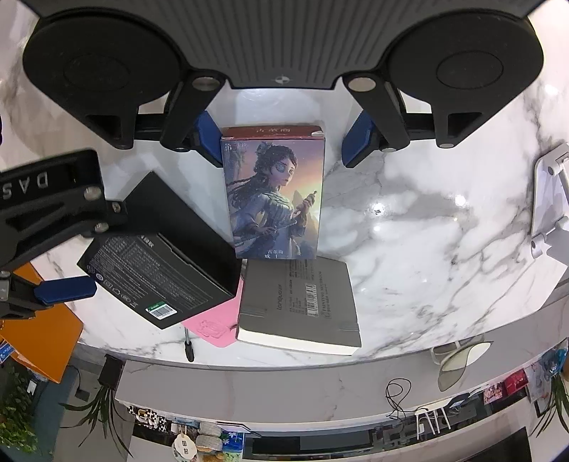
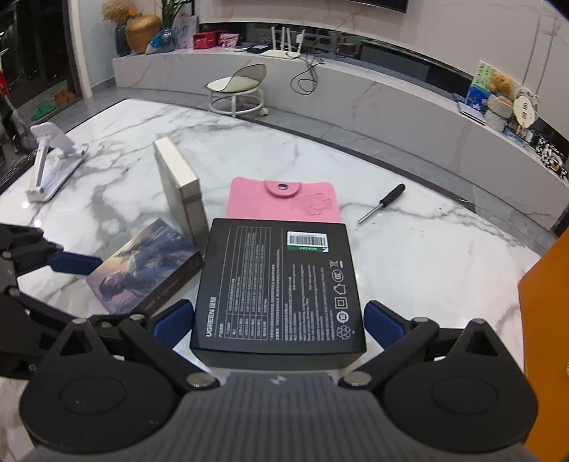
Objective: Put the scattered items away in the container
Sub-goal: 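Close the left tool on the photo-card book while the right tool grasps the black UGREEN box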
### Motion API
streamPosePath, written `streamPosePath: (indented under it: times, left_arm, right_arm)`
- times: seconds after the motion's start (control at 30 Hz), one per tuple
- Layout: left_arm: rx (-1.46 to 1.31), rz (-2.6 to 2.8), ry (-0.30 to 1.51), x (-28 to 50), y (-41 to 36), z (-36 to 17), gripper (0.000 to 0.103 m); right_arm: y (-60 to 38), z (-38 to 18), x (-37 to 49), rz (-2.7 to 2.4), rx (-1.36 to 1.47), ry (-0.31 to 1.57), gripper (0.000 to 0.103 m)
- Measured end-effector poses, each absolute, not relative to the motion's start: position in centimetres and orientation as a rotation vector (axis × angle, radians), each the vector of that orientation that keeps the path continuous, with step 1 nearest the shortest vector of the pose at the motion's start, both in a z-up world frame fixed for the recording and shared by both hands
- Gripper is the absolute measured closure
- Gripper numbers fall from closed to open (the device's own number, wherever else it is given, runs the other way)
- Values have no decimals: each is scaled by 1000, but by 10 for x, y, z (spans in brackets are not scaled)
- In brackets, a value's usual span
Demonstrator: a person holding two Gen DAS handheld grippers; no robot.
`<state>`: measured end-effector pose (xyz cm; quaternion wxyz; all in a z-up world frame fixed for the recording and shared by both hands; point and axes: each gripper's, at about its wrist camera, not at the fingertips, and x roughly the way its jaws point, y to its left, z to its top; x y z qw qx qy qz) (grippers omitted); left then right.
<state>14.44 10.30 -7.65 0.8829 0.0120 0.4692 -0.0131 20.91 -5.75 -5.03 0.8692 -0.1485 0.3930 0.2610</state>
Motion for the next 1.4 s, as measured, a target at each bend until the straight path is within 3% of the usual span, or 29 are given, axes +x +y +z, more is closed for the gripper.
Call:
streamPosePath:
  times: [0.67, 0.8, 1.17, 1.2, 1.23, 1.3, 1.33, 1.37, 1.4]
  left_arm:
    - [33, -39, 965, 147, 105, -78, 22]
    - [39, -53, 969, 148, 104, -75, 37]
    - [-25, -94, 976, 147, 114, -69, 37]
    - [-26, -98, 972, 147, 113, -68, 37]
    - [-28, -101, 969, 146, 113, -66, 37]
    - [-30, -104, 964, 145, 113, -64, 37]
    - [-30, -103, 964, 145, 112, -63, 37]
    - [-32, -102, 965, 146, 112, -63, 37]
    - [-32, -101, 967, 146, 112, -64, 37]
  right_arm:
    - [-50, -59, 209, 509, -384, 767, 0]
    - [-56, -55, 215, 522, -342, 801, 2]
    - [-75, -34, 225, 571, -176, 867, 3]
    - [-76, -31, 224, 580, -171, 863, 19]
    - [-76, -28, 223, 584, -172, 850, 42]
    - [-74, -19, 219, 568, -199, 828, 64]
    - [-76, -17, 219, 552, -200, 837, 65]
    - [-78, -17, 220, 536, -192, 845, 61]
    - [-81, -18, 221, 521, -193, 847, 36]
